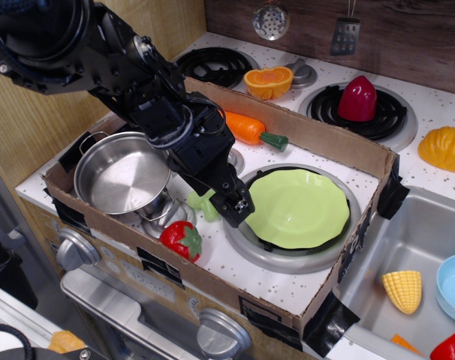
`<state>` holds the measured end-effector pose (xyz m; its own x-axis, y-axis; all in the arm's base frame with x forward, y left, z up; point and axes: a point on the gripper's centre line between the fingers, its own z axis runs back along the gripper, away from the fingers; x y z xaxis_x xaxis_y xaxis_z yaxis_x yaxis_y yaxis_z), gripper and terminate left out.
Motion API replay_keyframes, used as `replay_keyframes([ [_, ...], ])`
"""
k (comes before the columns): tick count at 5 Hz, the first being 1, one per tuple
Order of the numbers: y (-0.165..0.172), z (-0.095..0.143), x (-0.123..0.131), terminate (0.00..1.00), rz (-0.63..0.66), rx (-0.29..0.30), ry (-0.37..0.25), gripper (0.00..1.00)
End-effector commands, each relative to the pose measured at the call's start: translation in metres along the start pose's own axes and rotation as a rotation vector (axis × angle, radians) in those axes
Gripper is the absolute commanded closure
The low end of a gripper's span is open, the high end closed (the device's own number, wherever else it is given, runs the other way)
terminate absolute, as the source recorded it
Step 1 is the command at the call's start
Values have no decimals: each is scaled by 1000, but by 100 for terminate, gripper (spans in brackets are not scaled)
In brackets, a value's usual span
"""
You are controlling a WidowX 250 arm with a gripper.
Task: Put carrot on plate
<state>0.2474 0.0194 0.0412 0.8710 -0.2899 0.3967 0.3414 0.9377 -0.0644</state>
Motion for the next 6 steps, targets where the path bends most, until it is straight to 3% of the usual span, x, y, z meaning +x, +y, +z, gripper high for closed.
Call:
replay_keyframes([
  [1,0,0,0,0,0,0,0,0],
  [2,-2,9,25,0,-197,110,21,0],
  [4,9,7,61,0,-407,46,90,0],
  [6,28,-21,73,0,-672,-34,68,0],
])
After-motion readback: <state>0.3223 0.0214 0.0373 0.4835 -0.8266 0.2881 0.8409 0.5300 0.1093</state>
